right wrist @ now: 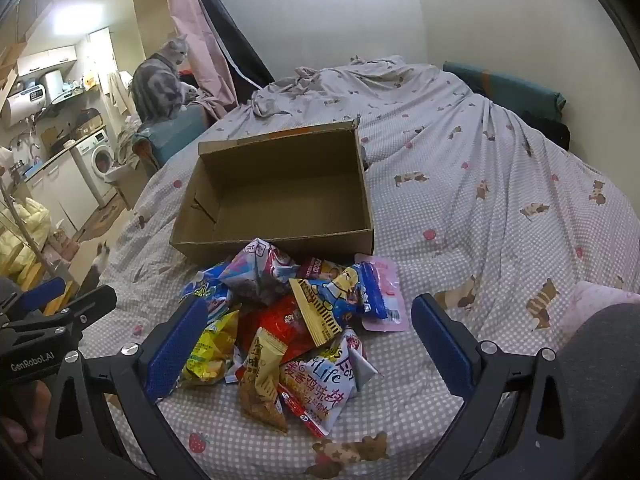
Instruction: Organize snacks
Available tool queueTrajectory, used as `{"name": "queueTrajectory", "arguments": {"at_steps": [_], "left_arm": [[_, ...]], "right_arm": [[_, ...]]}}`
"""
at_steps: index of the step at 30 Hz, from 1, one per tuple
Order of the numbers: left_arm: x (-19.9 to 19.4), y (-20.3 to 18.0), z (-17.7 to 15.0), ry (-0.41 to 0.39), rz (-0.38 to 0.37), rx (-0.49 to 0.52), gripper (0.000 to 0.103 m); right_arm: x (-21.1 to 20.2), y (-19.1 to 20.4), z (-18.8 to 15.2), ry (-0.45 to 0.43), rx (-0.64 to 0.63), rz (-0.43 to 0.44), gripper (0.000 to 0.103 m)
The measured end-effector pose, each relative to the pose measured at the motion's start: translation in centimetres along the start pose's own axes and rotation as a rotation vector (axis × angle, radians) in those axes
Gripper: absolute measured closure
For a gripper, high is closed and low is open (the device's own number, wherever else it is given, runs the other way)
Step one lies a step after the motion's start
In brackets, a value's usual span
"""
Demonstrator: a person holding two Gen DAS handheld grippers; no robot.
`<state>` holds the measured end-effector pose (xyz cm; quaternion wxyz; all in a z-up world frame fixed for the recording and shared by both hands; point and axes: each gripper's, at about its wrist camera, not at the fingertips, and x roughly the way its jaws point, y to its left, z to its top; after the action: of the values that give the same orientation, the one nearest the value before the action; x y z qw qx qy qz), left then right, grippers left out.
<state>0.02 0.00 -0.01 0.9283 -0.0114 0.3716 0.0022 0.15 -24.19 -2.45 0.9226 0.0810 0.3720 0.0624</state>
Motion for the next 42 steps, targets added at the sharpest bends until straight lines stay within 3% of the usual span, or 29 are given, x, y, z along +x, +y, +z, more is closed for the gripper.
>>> {"name": "queueTrajectory", "arguments": {"at_steps": [42], "left_arm": [[-0.11, 0.02, -0.09, -0.011, 0.011, 0.000, 0.000]], "right_arm": [[0.13, 0.38, -0.09, -0.003, -0.024, -0.007, 0.000]]}}
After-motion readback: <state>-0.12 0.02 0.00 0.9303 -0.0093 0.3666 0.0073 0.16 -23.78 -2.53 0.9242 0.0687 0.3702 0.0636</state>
